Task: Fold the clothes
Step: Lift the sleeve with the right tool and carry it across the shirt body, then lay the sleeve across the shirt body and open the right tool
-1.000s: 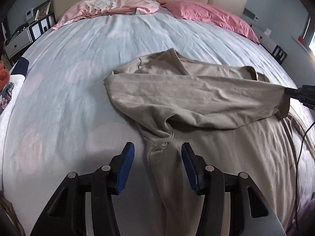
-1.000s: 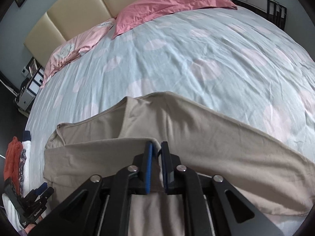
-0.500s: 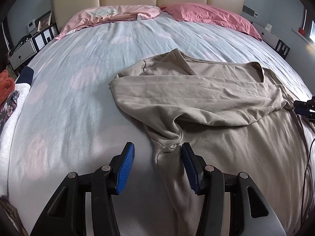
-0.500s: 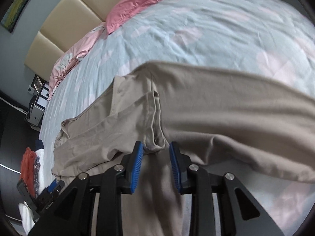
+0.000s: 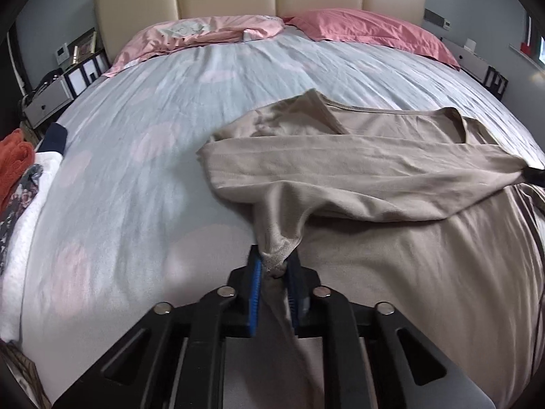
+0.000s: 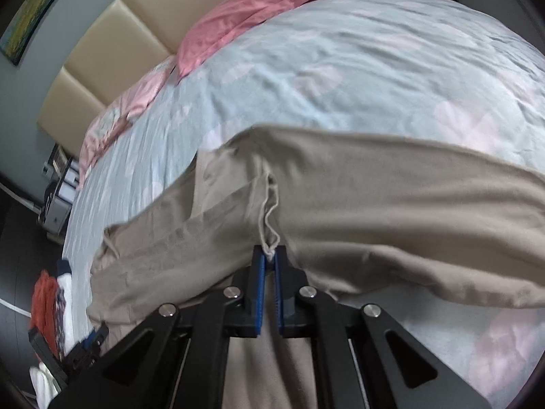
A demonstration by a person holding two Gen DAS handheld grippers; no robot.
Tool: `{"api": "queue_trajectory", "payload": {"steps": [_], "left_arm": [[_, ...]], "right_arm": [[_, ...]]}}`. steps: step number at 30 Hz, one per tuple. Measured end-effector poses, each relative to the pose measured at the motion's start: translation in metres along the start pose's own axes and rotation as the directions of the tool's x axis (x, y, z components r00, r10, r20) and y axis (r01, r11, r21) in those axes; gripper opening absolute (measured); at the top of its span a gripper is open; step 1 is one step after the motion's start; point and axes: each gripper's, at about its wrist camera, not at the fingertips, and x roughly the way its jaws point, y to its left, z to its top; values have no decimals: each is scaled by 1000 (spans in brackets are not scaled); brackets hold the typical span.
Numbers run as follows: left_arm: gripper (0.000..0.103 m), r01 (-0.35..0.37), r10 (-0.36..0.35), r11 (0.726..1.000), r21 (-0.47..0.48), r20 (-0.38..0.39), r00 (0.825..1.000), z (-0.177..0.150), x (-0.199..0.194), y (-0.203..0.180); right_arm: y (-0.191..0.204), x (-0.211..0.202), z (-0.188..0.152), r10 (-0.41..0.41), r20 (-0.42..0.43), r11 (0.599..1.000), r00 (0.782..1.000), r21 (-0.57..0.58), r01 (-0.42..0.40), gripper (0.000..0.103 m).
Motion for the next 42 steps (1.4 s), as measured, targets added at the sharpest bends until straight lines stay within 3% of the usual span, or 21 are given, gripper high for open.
{"api": "queue_trajectory", "payload": {"steps": [3,9,18,24,26,28,30,34,36,38,42], "left_arm": [[8,18,-18,999,-30,-15,1000,0,1,7],[8,-3,3,1000,-17,-33,999,-1,1,7],[12,46,-47,998,-34,-46,998,0,-8,21],[22,55,-57,998,-28,-68,996,-1,-11,25],[38,54,-57,997,-49,-58,997,-1,-11,27],[44,81,-86,992,-99,-37,996,0,-10,33],[45,104,-111,985,-135,-50,993,1,-7,37],[45,139,-148,984,-112,-76,986,3,-9,34],[50,170,-177,980,-105,-61,982,4,-16,32],[64,193,-197,977,-97,-35,980,5,-24,30],[64,192,-193,975,-111,1,981,9,-38,34]], "right_arm": [[-11,-14,5,-37,34,999,999,35,36,5],[-33,13,-8,-57,-89,995,994,71,63,5],[-45,7,-6,-62,-88,987,994,140,73,7],[-48,-2,0,-119,-49,981,992,151,125,12],[-53,-4,2,-105,-42,979,994,172,110,13],[-59,-6,3,-83,-36,975,996,202,88,14],[-61,-7,6,-84,-34,974,996,208,89,14],[-62,-14,11,-75,-35,973,997,217,81,14],[-65,-18,11,-82,-40,970,996,228,88,14],[-72,-26,9,-75,-41,963,996,256,83,15],[-87,-46,6,-65,-57,957,996,279,79,15]]}}
